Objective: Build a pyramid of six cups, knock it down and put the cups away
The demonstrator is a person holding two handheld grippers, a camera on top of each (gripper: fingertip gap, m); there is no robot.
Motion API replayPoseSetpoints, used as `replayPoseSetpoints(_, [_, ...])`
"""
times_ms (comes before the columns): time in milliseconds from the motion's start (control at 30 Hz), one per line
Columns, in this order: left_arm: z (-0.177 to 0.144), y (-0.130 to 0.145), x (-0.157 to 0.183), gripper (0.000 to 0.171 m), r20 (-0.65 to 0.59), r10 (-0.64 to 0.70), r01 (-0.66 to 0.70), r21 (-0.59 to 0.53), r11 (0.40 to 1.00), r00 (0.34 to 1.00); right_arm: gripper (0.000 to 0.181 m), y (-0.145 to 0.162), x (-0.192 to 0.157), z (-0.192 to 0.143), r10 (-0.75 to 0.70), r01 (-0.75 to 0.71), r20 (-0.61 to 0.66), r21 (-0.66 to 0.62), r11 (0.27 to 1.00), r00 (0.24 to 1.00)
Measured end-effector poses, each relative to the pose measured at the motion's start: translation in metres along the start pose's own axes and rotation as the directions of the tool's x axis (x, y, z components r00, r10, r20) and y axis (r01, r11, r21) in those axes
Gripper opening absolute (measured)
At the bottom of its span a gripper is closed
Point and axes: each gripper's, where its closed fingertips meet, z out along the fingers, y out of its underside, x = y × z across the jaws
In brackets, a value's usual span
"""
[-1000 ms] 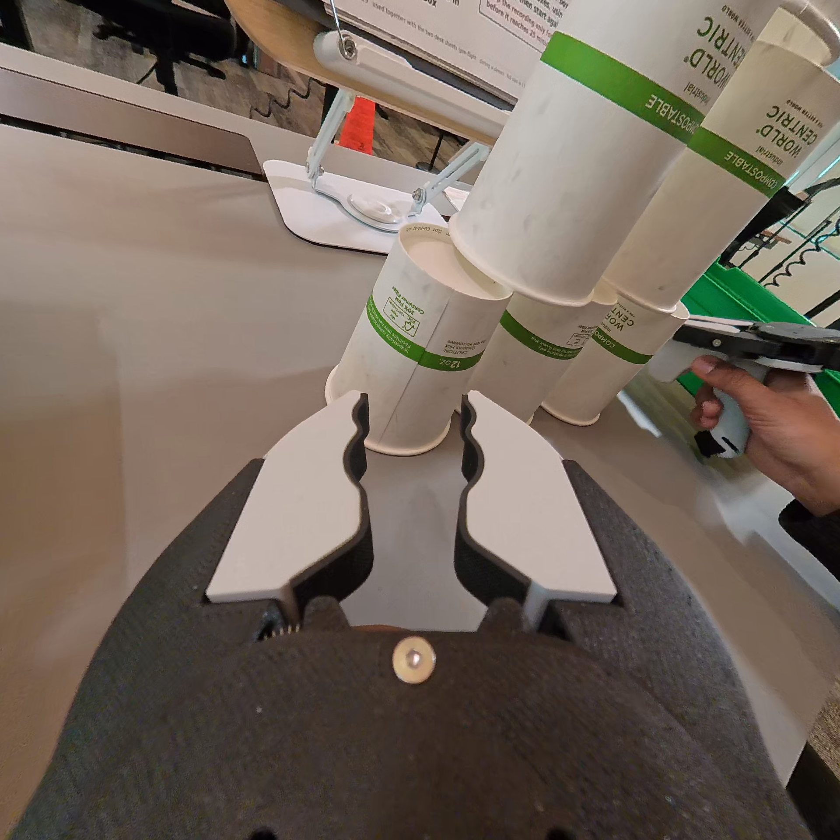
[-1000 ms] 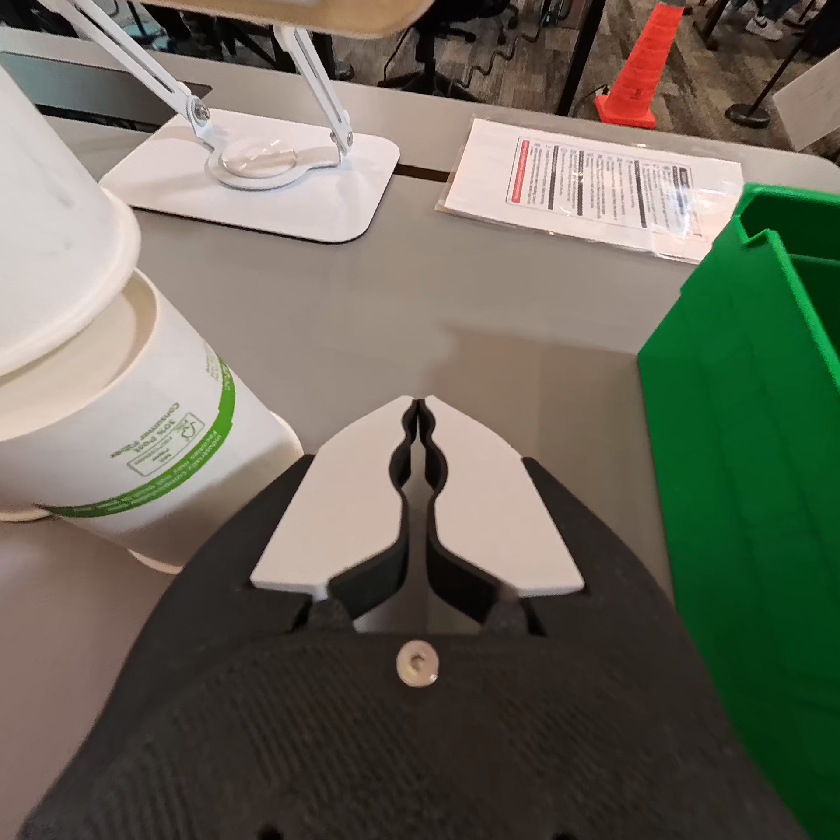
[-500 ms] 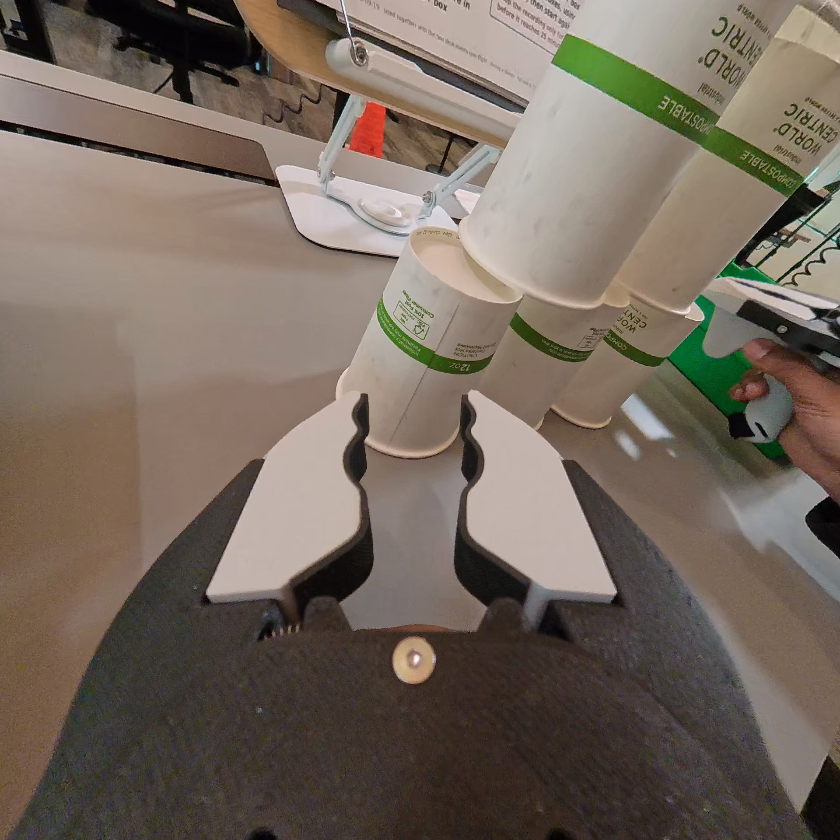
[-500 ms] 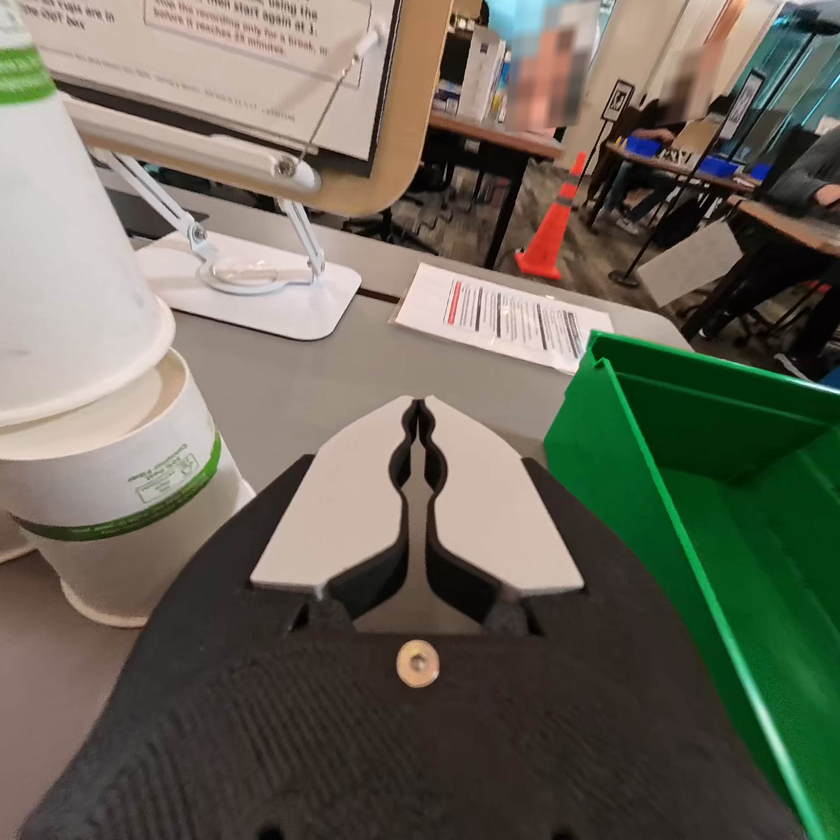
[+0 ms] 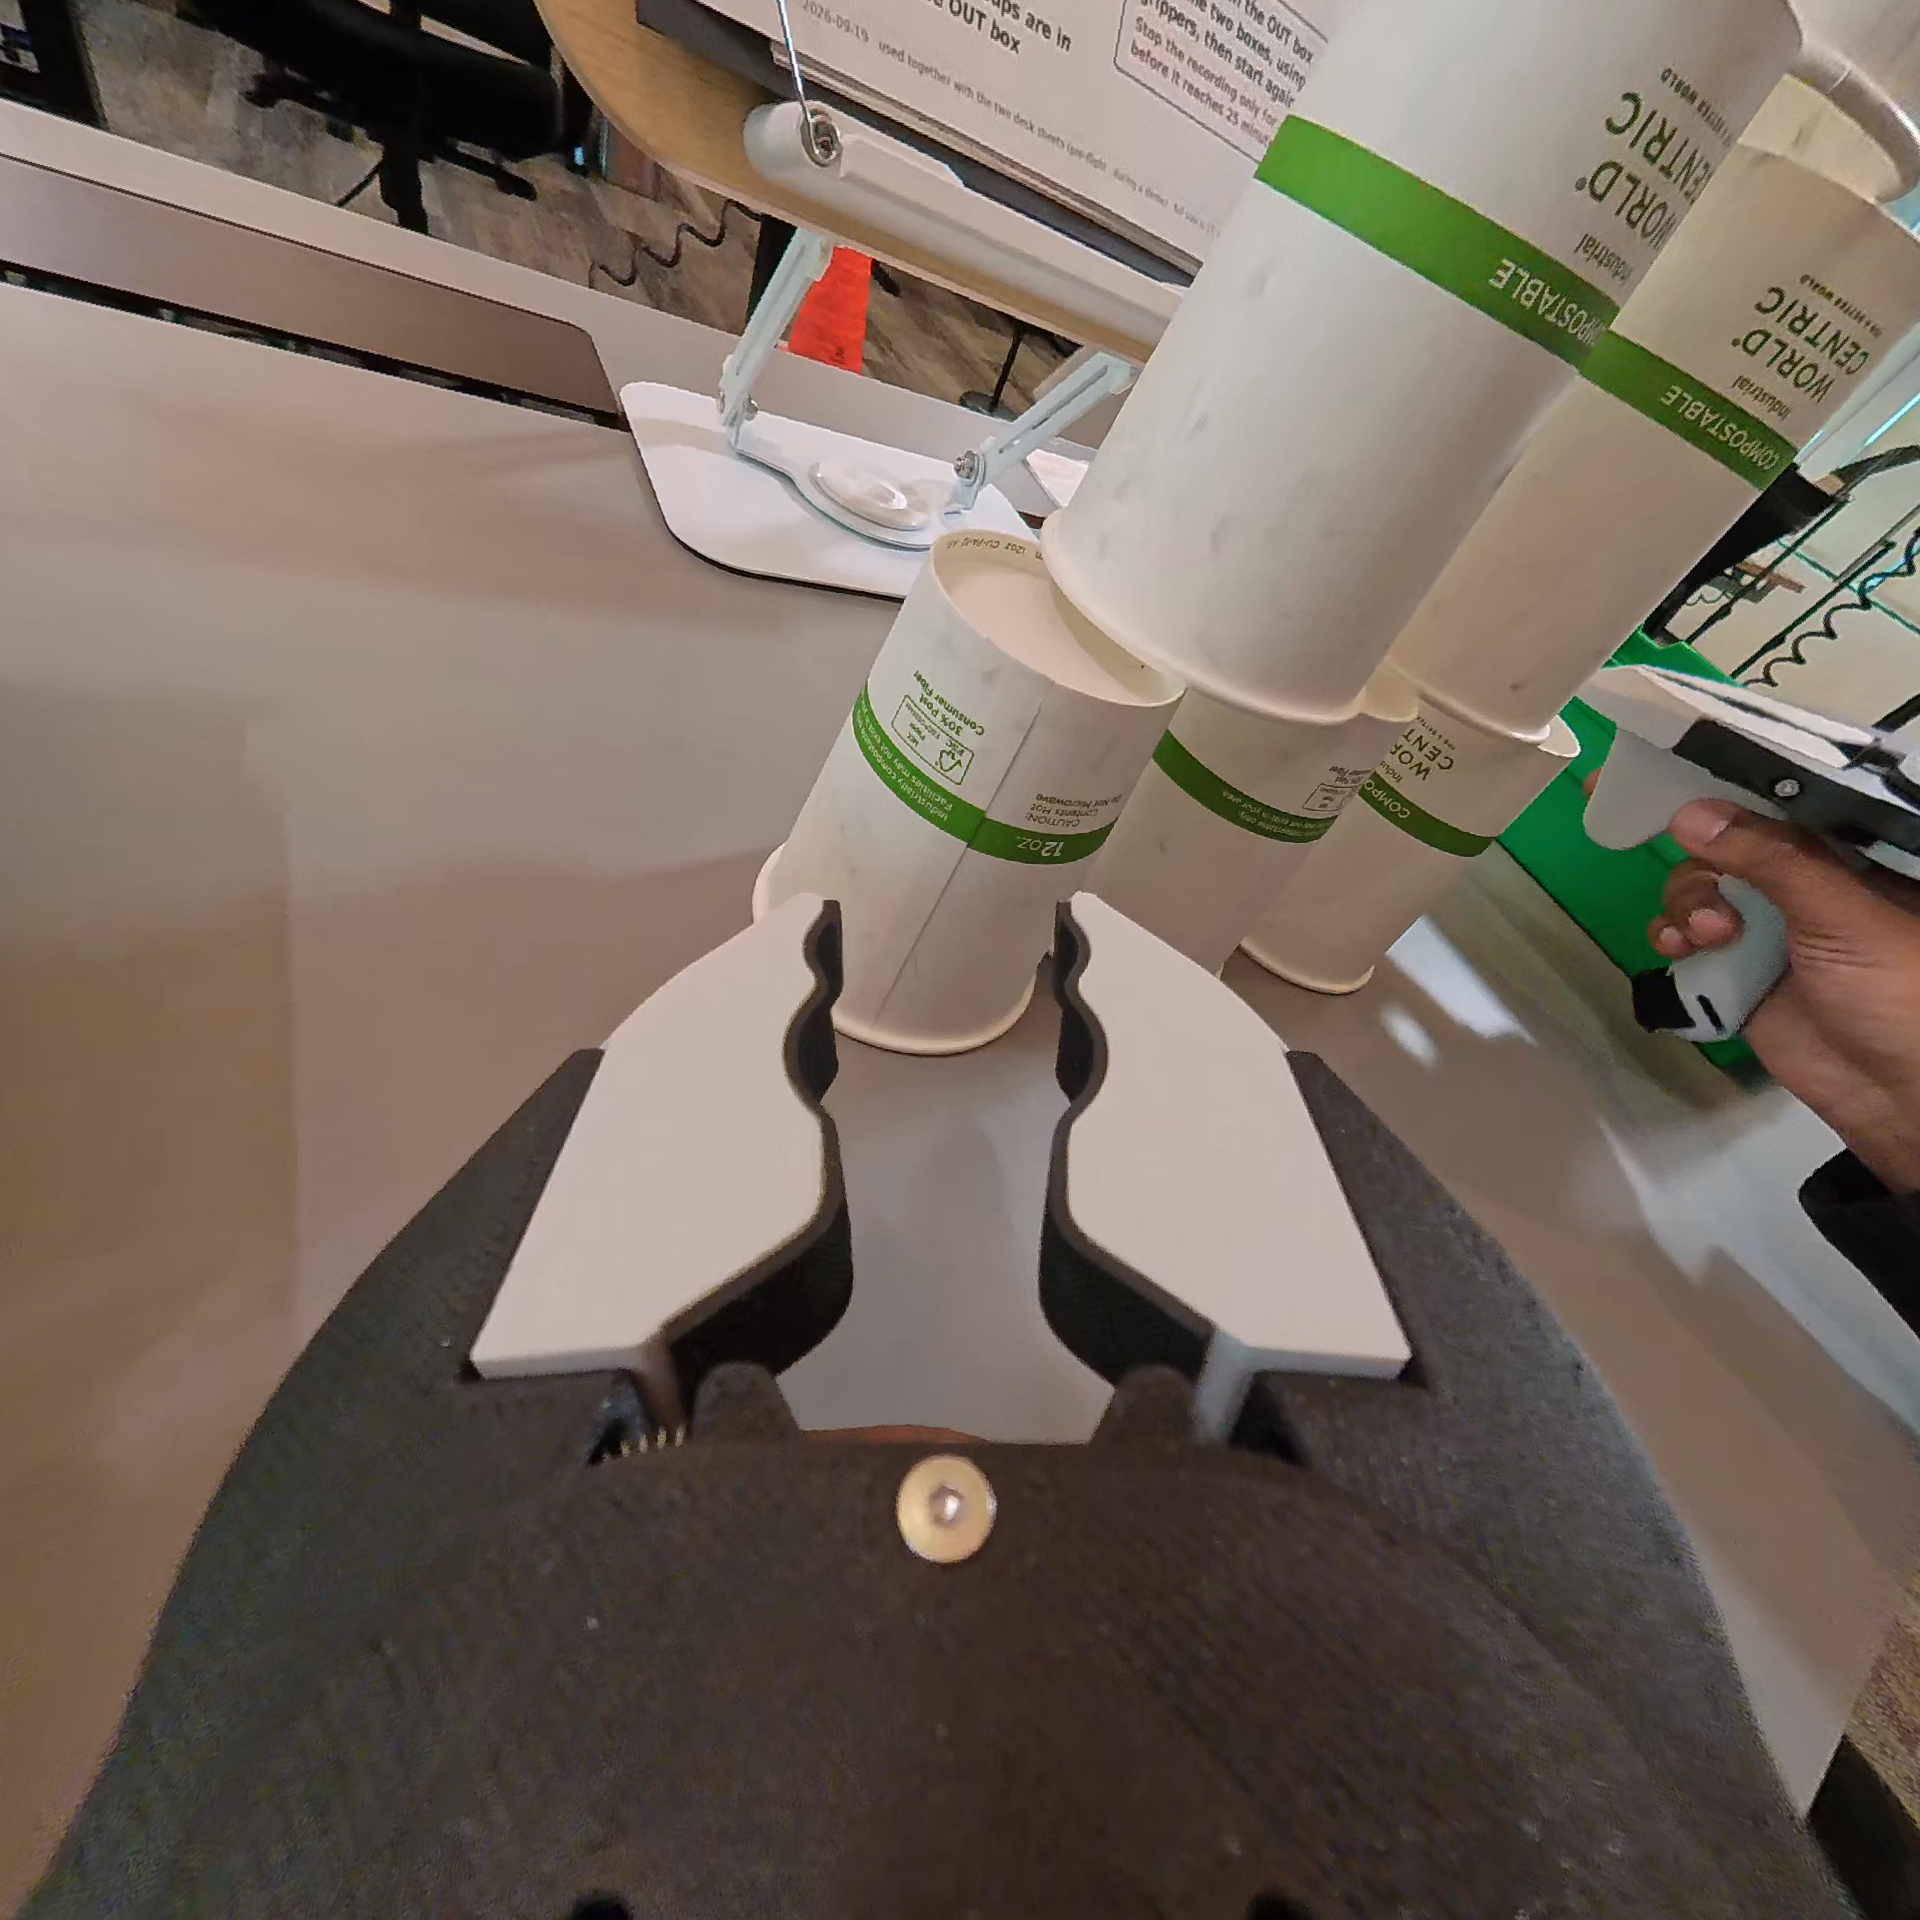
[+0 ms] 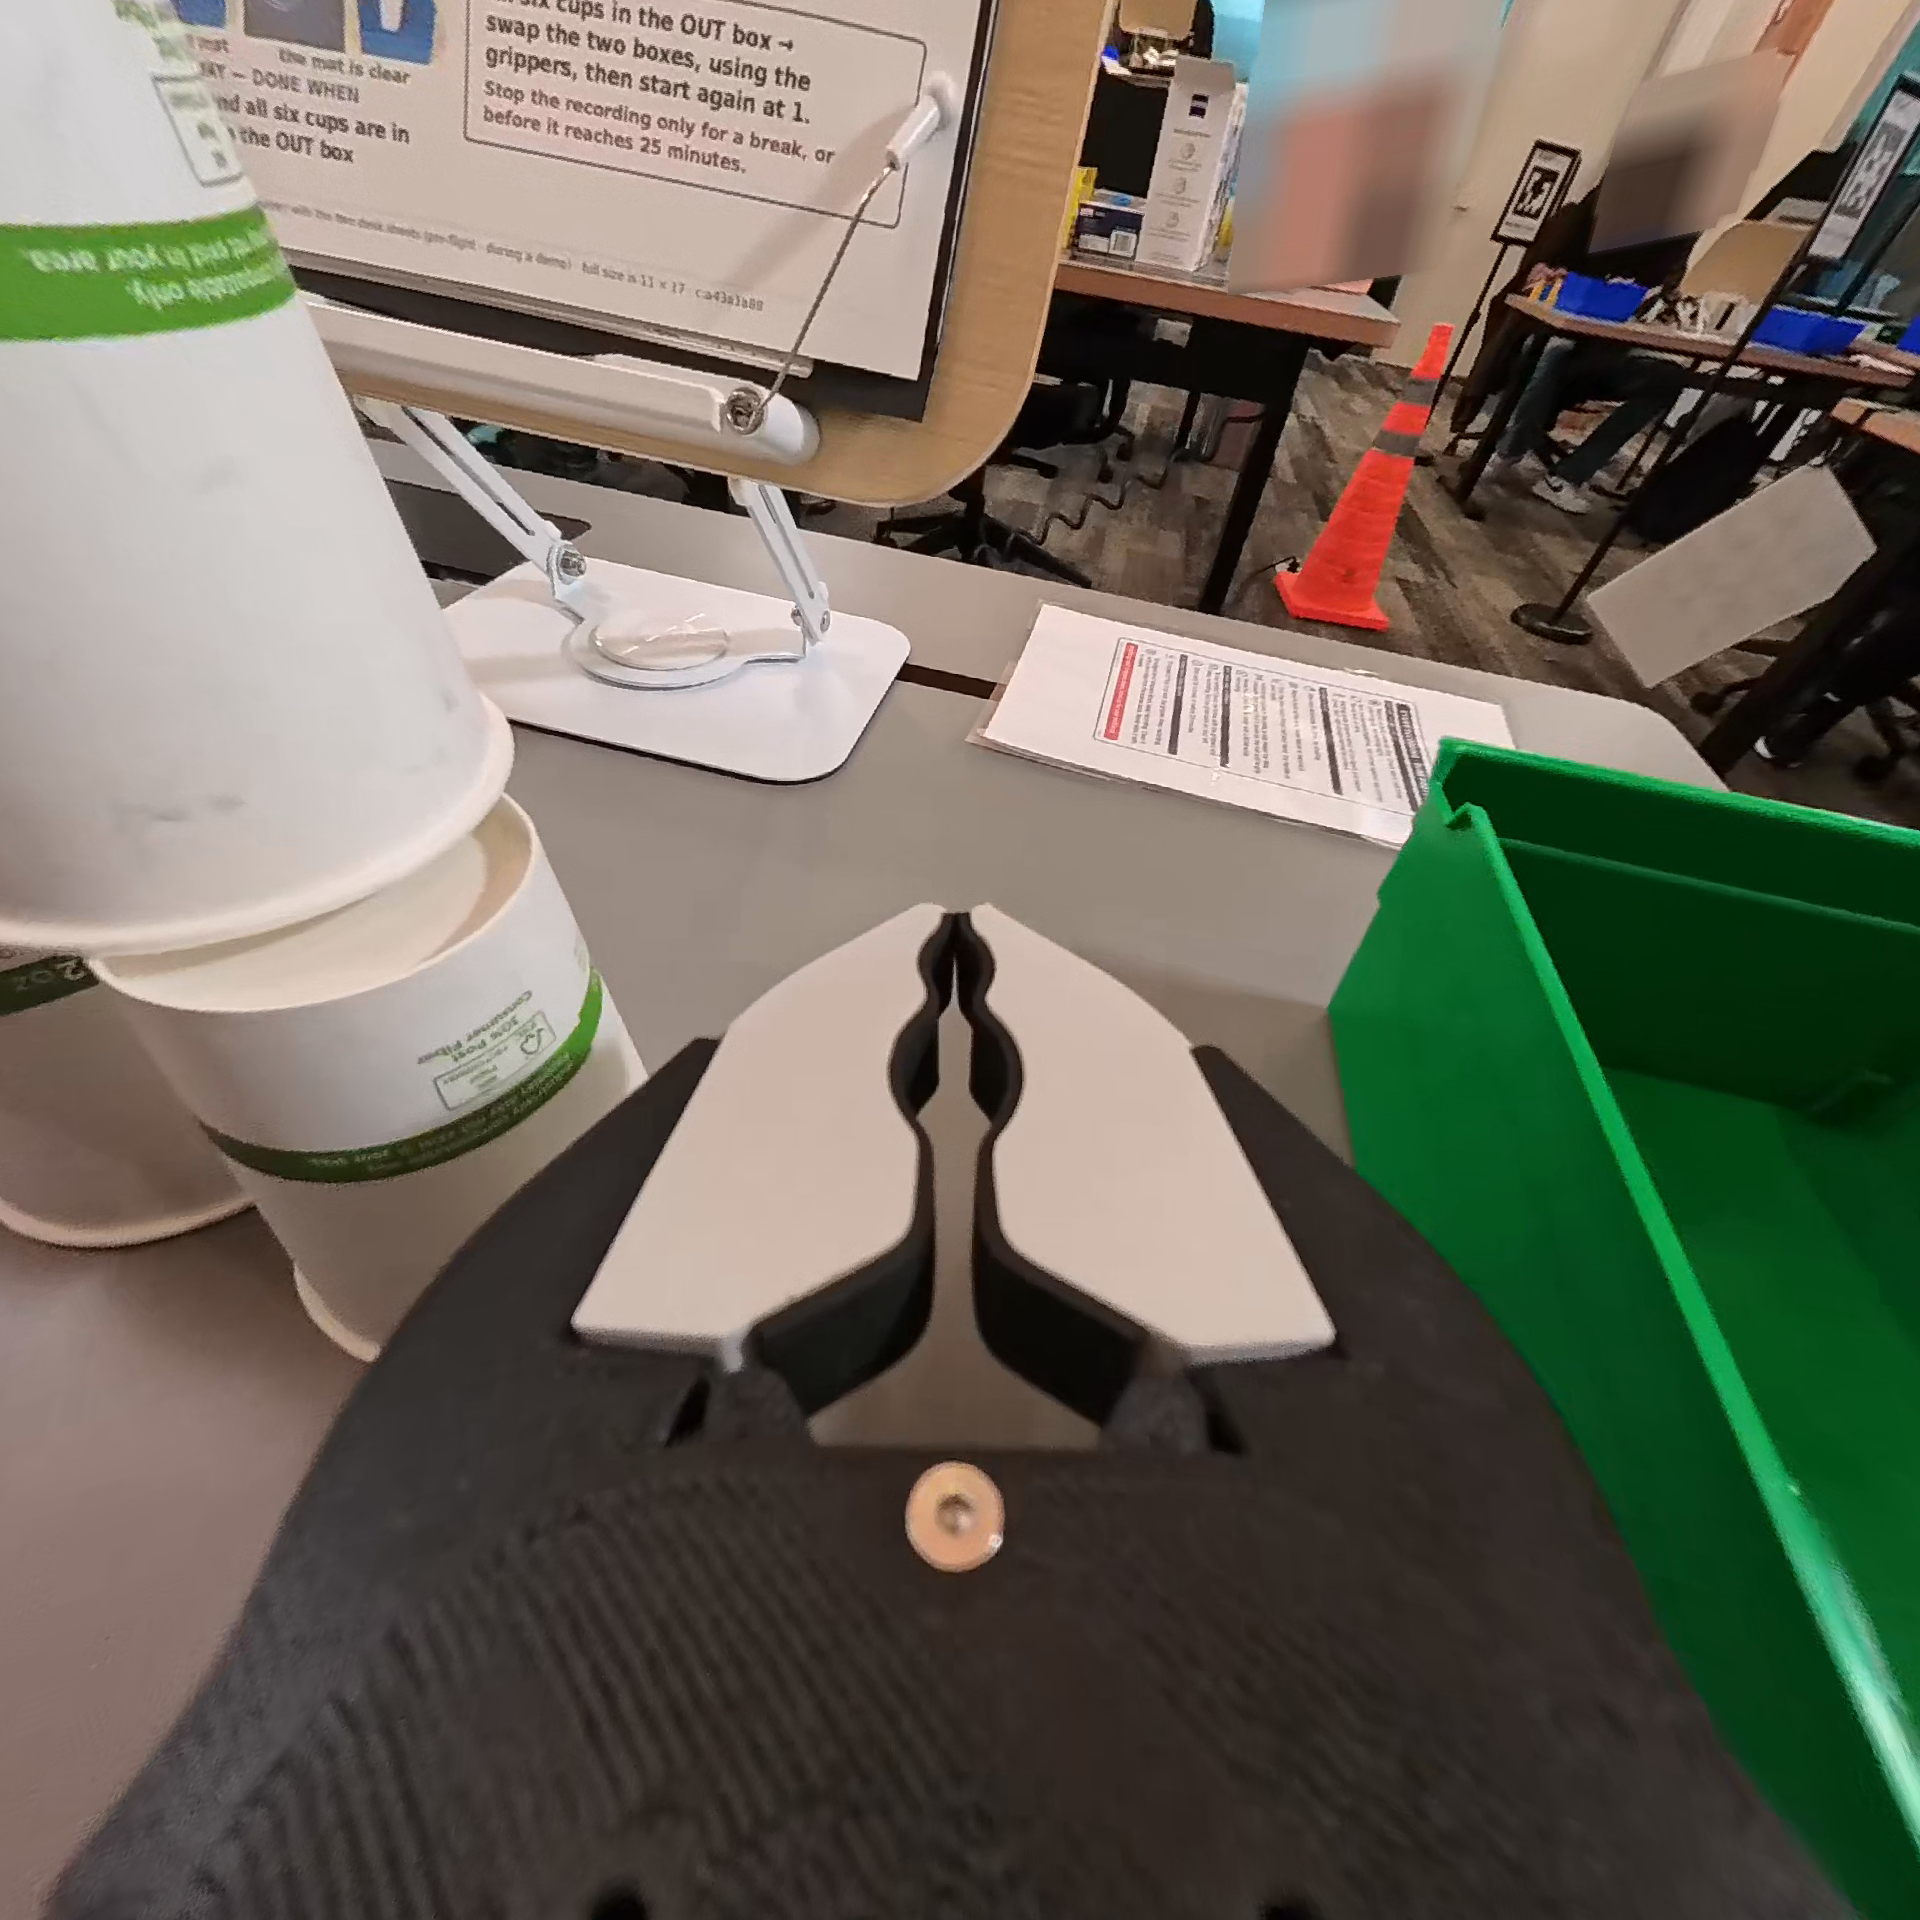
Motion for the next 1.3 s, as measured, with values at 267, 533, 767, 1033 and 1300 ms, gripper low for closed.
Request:
replayPoseSetpoints(267, [0.002, 0.002, 0.008, 0.040, -0.026, 0.006, -0.006, -0.011, 1.000, 1.000, 0.000, 0.007, 0.010, 0.004, 0.077, -0.077, -0.033, -0.011, 0.997, 0.996])
replayPoseSetpoints(533, [0.004, 0.006, 0.018, 0.040, -0.045, 0.094, -0.096, -0.039, 0.995, 0.995, 0.000, 0.006, 0.001, 0.006, -0.105, 0.108, -0.098, 0.025, 0.994, 0.990])
replayPoseSetpoints(767, [0.011, 0.012, 0.046, 0.040, -0.098, 0.255, -0.260, -0.044, 0.965, 0.962, 0.000, 0.011, 0.000, 0.001, -0.108, 0.111, -0.107, 0.019, 0.994, 0.988])
replayPoseSetpoints(1033, [0.030, 0.008, 0.077, 0.023, -0.165, 0.304, -0.306, 0.014, 0.952, 0.938, 0.000, 0.013, 0.006, -0.025, -0.055, 0.055, -0.117, -0.004, 0.998, 0.992])
replayPoseSetpoints(1300, [0.051, 0.013, 0.110, 0.022, -0.230, 0.341, -0.342, 0.037, 0.939, 0.912, 0.000, 0.010, 0.013, -0.056, -0.043, 0.050, -0.108, 0.065, 0.997, 0.993])
